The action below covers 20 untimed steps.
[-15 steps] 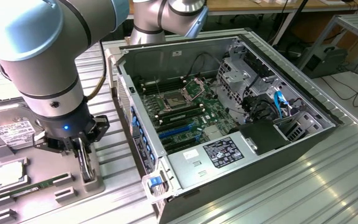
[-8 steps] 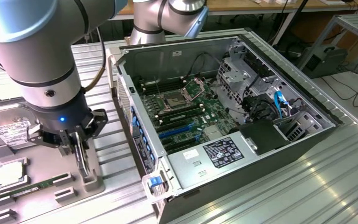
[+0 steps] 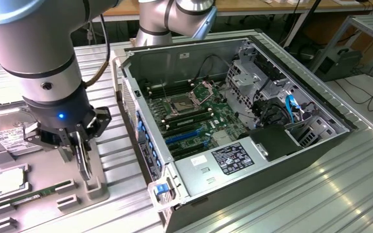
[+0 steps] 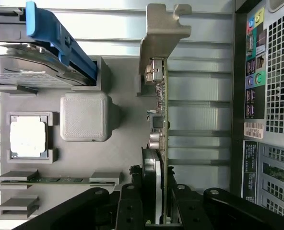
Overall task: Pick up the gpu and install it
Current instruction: 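Pick up the gpu and move the gpu toward the slot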
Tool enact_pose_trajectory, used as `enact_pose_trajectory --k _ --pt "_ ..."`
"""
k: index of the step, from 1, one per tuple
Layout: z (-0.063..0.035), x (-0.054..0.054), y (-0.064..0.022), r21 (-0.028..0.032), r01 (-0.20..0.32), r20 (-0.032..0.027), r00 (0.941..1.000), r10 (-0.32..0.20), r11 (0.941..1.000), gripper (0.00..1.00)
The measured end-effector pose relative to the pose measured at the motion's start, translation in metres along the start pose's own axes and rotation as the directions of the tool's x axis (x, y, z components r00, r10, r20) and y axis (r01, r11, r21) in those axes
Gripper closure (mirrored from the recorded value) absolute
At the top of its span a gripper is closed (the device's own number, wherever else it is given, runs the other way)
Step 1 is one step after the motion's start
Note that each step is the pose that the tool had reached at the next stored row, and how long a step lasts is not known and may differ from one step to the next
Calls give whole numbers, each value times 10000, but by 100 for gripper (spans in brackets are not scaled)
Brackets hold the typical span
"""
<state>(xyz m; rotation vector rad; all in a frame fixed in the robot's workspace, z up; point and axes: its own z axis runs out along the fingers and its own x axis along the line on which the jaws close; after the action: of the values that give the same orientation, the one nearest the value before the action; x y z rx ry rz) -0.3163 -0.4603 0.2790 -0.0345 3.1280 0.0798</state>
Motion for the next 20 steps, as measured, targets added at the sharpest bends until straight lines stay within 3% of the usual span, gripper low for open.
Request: enact_pose_trajectory --k 20 --pt "-668 -9 34 -1 0 1 10000 0 10000 72"
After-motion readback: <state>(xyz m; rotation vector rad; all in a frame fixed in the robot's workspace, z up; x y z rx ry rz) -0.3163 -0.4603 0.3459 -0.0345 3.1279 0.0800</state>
